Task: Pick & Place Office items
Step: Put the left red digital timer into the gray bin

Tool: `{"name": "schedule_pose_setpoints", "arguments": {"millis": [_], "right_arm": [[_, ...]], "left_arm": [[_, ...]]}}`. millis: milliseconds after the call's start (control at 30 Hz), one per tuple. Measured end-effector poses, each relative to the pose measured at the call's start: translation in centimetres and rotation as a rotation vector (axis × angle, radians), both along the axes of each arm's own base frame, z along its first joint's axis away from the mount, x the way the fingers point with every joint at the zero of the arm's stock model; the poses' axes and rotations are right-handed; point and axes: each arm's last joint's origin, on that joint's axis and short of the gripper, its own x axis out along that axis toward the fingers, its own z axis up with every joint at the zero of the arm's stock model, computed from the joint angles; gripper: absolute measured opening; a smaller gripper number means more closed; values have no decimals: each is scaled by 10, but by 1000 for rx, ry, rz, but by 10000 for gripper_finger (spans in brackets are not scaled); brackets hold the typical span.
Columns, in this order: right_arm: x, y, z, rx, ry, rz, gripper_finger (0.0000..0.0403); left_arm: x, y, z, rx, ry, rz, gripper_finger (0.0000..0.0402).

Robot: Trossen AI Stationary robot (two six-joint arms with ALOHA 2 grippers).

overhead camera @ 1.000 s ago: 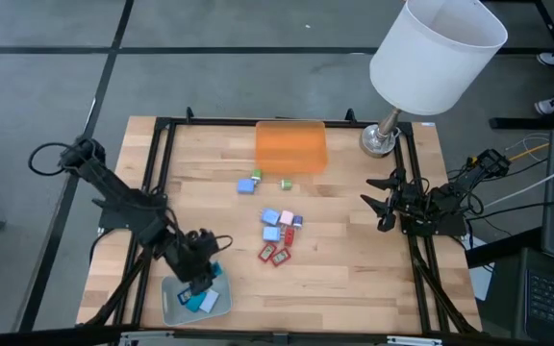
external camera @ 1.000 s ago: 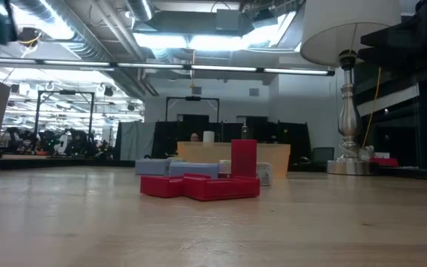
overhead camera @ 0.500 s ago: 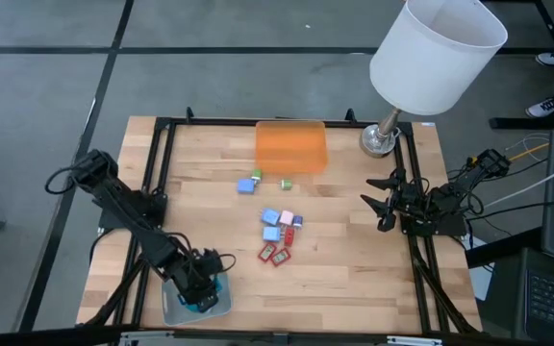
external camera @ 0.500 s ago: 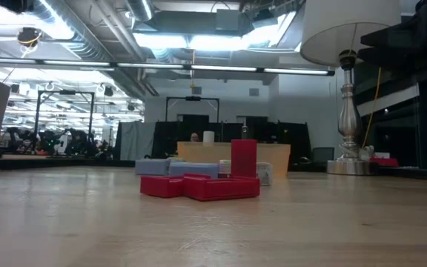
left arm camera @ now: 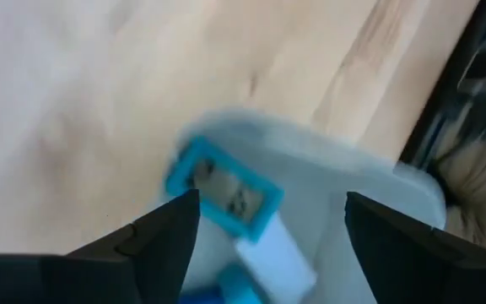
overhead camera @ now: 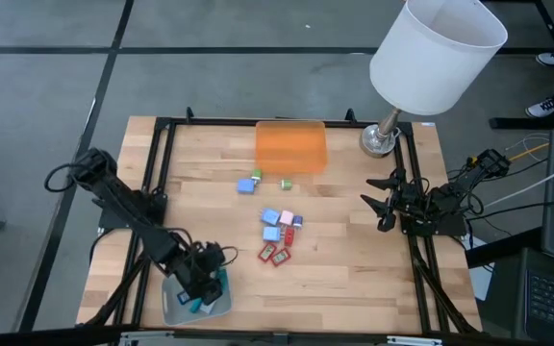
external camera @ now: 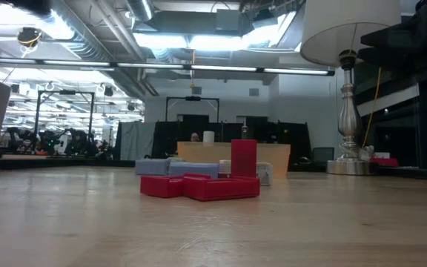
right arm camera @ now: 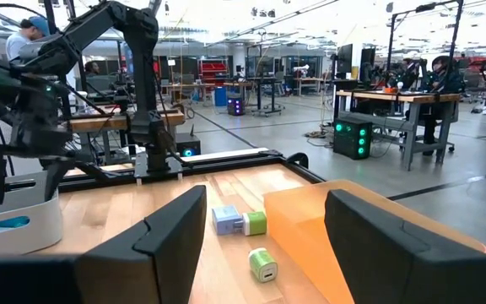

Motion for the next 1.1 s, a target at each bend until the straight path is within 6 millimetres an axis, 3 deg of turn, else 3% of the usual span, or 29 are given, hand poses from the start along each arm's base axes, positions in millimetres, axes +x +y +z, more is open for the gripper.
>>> {"name": "schedule_pose_setpoints", "arguments": {"millis": [267,433,767,1100], "right_arm": [[0,0,0,1,-1,2,241],[0,0,0,1,-1,2,241],[0,0,0,-4,1,-1,241],[0,0,0,-4,1,-1,241]], "left_arm": [[17,35,28,50,-138,52,288],[31,62,28,30,-111,172,288],[54,92,3,116,9,156,288],[79,93,-37,106,149,231,288]]}}
